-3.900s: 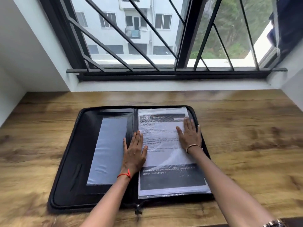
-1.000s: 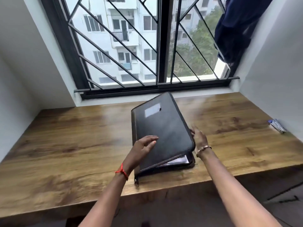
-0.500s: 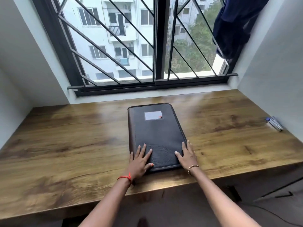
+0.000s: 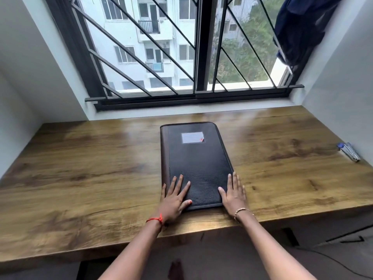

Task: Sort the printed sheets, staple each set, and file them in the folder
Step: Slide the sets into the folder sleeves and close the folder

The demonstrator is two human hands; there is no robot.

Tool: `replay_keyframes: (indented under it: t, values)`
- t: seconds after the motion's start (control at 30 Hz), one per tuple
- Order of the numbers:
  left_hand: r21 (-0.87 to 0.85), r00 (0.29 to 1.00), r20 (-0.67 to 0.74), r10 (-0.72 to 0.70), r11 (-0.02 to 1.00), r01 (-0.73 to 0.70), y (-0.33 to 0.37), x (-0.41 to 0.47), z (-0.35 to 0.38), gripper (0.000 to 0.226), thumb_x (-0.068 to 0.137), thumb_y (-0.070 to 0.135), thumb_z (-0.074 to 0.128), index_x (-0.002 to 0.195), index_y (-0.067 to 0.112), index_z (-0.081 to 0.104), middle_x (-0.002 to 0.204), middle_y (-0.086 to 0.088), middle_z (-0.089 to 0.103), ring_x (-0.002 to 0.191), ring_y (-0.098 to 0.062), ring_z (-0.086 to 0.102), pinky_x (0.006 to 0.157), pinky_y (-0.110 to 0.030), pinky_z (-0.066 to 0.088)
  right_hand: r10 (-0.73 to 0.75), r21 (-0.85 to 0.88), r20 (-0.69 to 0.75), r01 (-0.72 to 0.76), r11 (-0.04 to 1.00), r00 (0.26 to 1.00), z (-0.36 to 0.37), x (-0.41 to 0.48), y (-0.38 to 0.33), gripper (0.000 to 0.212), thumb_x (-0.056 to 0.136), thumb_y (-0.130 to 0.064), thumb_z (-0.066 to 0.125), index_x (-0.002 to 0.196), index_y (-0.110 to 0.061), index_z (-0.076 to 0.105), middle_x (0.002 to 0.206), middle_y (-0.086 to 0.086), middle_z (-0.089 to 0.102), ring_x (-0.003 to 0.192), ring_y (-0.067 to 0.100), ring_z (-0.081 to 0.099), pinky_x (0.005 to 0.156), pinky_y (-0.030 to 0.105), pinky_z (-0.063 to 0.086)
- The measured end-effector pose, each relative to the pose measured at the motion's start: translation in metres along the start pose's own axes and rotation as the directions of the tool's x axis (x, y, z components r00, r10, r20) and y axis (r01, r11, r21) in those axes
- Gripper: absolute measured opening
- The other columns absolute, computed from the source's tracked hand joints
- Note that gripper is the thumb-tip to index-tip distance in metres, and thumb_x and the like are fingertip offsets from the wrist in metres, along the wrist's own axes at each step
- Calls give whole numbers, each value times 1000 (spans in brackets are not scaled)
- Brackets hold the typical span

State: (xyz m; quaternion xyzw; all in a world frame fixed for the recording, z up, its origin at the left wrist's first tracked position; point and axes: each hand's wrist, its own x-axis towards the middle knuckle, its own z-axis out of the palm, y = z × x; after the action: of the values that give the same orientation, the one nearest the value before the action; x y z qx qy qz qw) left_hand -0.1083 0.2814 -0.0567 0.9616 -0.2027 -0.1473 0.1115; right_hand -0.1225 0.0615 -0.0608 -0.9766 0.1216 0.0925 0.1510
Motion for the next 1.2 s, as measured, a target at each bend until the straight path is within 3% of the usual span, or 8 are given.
replay_keyframes:
  t: [0.13, 0.2, 0.3, 0.5, 0.63, 0.8, 0.97, 1.2]
  values:
    - [-28, 1000, 7, 11, 1000, -10, -2, 1, 0, 95, 66, 82, -17, 146, 32, -9, 143, 8, -34, 135, -12, -29, 112, -42, -13, 4, -16, -15, -4, 1000, 1000, 1, -1, 0, 67, 99, -44, 23, 148, -11, -9, 156, 7, -18, 145, 20, -13, 117, 38, -5]
    - [-76, 1000, 23, -3, 997, 5, -3, 1, -2, 61, 95, 56, 20, 147, 33, -3, 150, 8, -25, 141, -13, -21, 113, -40, -12, 17, -34, -23, -18, 999, 1000, 1, -1, -2, 67, 99, -44, 24, 148, -11, -7, 156, 7, -16, 145, 20, -12, 117, 42, -4]
    - [-167, 1000, -5, -7, 986, 6, -6, 2, -3, 53, 101, 29, 30, 147, 34, 5, 156, 8, -13, 143, -10, -14, 113, -36, -10, 76, -26, -32, -77, 997, 997, -4, -3, -11, 64, 99, -42, 26, 149, -11, 1, 157, 7, -9, 146, 20, -7, 115, 49, 0]
    - [-247, 1000, -14, -22, 969, 18, -7, 5, -5, 52, 101, 19, 32, 147, 31, 10, 156, 7, -6, 144, -11, -9, 114, -36, -6, 89, 289, -317, 7, 957, 944, -1, -39, -58, 19, 87, -17, 58, 95, -2, 64, 106, 17, 59, 101, 32, 55, 90, 38, 42]
    - [-312, 1000, -1, -21, 950, 19, -7, 4, -11, 53, 100, 13, 33, 147, 26, 12, 157, 4, -3, 144, -13, -6, 114, -38, -5, 350, 734, -96, -171, 657, 932, 7, -60, -85, 16, 78, -12, 62, 65, -2, 67, 70, 16, 69, 71, 30, 63, 72, 30, 46]
    - [-491, 1000, -12, -20, 871, 12, -11, 5, -15, 50, 99, 5, 32, 146, 17, 19, 156, 0, 5, 145, -16, -2, 114, -37, -7, 318, 874, 468, -486, -26, 825, 23, -69, -110, 28, 83, 6, 54, 56, 1, 53, 40, 10, 52, 24, 15, 47, 26, 19, 38]
    - [-675, 999, -32, -42, 737, 9, -17, 4, -19, 46, 98, -1, 32, 143, 9, 27, 154, -4, 16, 145, -17, 3, 114, -34, -7, 129, 782, 622, -604, -157, 772, 38, -81, -137, 29, 91, 9, 41, 63, 3, 47, 35, 11, 52, 23, 18, 49, 26, 21, 41]
    - [-580, 997, -76, -28, 814, -21, -18, 5, -7, 45, 99, 4, 34, 142, 14, 31, 155, -1, 14, 145, -15, 4, 114, -34, -3, 159, 817, 567, -527, -233, 808, 58, -77, -150, 30, 91, 10, 38, 64, -1, 43, 35, 10, 54, 25, 18, 51, 27, 19, 39]
